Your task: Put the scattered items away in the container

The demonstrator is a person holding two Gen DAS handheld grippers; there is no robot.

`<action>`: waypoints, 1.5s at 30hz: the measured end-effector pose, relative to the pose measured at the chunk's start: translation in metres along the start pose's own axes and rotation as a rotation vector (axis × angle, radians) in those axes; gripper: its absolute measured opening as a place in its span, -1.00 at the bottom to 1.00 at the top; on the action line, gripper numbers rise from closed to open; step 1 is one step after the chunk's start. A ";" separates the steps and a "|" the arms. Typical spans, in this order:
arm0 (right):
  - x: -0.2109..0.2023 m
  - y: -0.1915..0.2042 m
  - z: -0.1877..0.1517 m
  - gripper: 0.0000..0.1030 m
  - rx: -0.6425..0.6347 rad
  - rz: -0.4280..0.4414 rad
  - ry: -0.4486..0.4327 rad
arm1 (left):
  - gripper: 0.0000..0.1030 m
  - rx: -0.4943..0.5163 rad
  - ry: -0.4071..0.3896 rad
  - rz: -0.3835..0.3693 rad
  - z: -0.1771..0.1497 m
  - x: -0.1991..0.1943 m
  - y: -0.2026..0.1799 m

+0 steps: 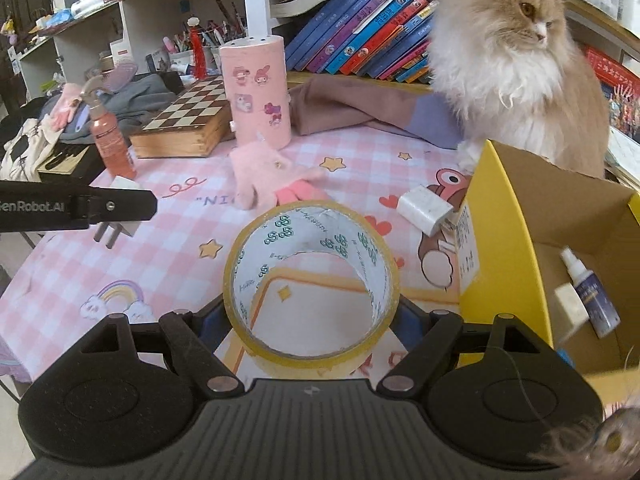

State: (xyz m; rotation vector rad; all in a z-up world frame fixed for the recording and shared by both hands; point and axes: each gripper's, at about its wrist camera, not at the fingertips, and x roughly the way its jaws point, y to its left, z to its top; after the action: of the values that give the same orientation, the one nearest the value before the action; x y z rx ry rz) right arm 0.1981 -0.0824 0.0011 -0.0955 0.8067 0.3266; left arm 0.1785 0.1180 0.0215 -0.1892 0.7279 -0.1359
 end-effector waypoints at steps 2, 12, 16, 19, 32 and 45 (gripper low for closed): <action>-0.007 0.004 -0.004 0.56 0.001 -0.003 -0.002 | -0.43 0.002 -0.006 0.001 -0.006 -0.009 -0.001; -0.044 0.025 -0.024 0.56 -0.028 -0.022 -0.025 | -0.43 0.014 -0.043 -0.014 -0.036 -0.060 -0.006; -0.057 0.028 -0.037 0.56 0.009 -0.011 -0.015 | -0.43 0.023 -0.046 -0.021 -0.048 -0.079 -0.007; -0.068 0.029 -0.047 0.55 0.051 -0.012 -0.015 | -0.43 0.018 -0.043 -0.025 -0.057 -0.090 -0.006; -0.116 0.050 -0.095 0.55 0.061 -0.048 -0.022 | -0.43 0.038 -0.016 -0.092 -0.099 -0.122 -0.019; -0.154 0.036 -0.140 0.55 0.159 -0.136 0.002 | -0.43 0.130 0.047 -0.226 -0.116 -0.119 -0.058</action>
State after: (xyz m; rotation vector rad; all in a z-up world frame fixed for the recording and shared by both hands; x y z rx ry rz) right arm -0.0096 -0.1162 0.0166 -0.0014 0.8208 0.1330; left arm 0.0094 0.0695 0.0259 -0.1441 0.7409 -0.4028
